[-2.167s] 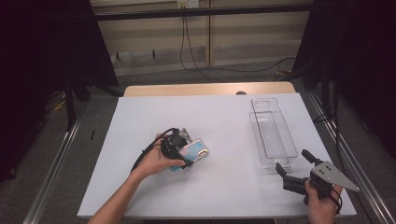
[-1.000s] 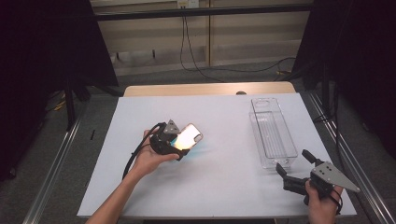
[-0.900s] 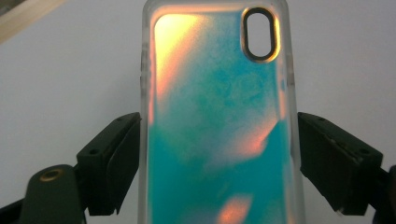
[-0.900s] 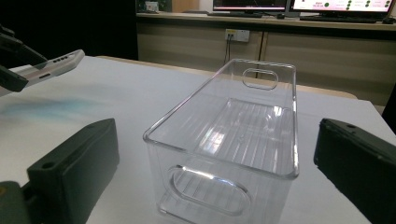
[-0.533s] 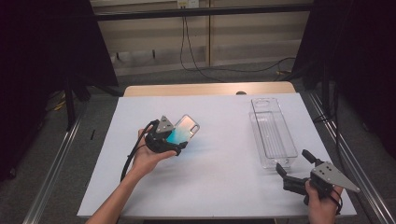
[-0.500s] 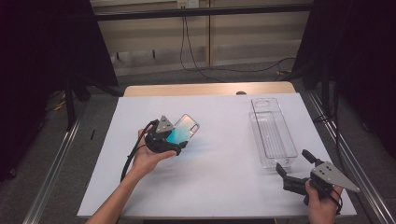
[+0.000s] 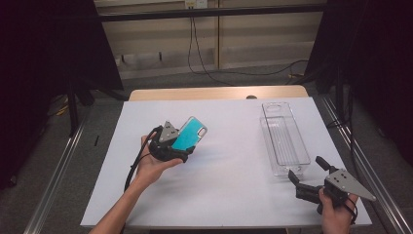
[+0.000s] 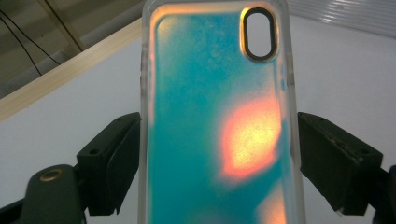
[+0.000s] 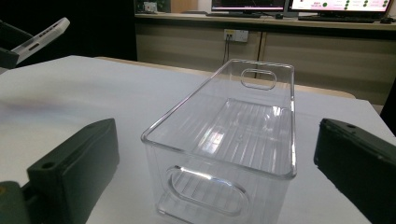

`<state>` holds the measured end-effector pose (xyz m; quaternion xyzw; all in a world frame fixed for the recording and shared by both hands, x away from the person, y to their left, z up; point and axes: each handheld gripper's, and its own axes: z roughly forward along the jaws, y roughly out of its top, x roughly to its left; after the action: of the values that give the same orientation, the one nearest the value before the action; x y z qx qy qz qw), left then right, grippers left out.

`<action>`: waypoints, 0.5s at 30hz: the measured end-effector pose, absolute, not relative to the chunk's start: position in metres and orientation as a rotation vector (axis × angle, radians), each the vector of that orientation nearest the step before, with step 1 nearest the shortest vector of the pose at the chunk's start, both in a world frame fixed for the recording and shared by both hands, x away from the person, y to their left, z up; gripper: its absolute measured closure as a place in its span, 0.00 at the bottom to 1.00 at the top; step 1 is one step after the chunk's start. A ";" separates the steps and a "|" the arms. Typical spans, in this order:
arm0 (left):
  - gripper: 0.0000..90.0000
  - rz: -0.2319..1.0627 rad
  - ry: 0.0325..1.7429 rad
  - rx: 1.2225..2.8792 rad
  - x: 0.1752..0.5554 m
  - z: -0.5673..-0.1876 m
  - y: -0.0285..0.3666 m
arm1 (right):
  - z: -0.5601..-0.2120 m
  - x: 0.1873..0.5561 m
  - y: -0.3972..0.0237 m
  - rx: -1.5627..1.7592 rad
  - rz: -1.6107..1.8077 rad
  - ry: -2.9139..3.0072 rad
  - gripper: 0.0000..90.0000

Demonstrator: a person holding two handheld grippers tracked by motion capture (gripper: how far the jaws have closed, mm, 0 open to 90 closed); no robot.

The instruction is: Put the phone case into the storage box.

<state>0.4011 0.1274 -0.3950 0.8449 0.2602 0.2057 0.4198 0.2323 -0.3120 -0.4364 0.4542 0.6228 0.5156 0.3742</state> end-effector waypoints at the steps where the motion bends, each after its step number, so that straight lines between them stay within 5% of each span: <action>1: 0.19 0.519 0.650 2.118 0.401 -0.394 0.129 | -0.436 0.232 -0.312 1.163 1.319 1.595 0.00; 15: 0.19 0.558 0.692 2.050 0.387 -0.397 0.141 | -0.436 0.233 -0.312 1.172 1.310 1.583 0.00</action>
<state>0.3868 0.1405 -0.3965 0.8245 0.2784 0.2246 0.4383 0.2331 -0.3121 -0.4357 0.4587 0.6196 0.5125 0.3783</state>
